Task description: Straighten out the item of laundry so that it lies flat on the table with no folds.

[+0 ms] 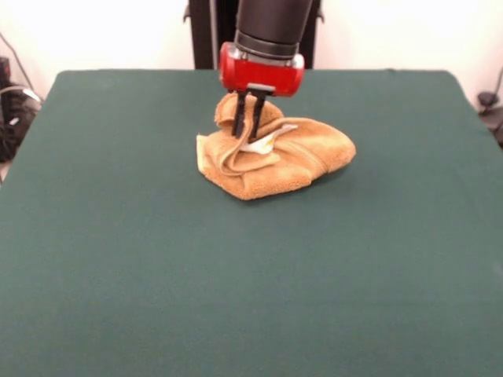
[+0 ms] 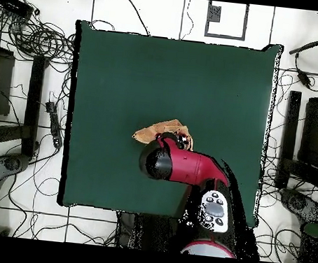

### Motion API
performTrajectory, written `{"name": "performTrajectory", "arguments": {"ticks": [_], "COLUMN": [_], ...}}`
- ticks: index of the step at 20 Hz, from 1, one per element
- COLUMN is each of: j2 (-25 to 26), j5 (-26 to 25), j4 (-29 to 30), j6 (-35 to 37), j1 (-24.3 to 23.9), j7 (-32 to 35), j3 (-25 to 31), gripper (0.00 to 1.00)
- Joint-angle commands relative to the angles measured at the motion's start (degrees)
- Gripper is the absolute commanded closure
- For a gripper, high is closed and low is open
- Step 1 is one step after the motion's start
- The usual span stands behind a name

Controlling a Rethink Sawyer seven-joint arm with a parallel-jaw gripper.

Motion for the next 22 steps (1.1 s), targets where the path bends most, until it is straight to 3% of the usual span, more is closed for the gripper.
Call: {"name": "performTrajectory", "arguments": {"ticks": [1, 6, 10, 18, 22], "j2": [-1.2, -3.1, -7.4, -12.5, -11.7], "j5": [1.7, 1.0, 0.7, -2.9, -4.0], "j4": [4.6, 6.5, 11.6, 10.7, 9.9], "j6": [2.8, 2.0, 0.1, 5.5, 4.7], "j1": [0.6, -0.3, -6.9, -6.1, -7.8], "j7": [10.7, 10.4, 9.5, 4.5, 3.8], "j3": [2.1, 2.8, 9.3, 3.3, 4.5], "gripper": [1.00, 1.00, 1.00, 1.00, 1.00]}}
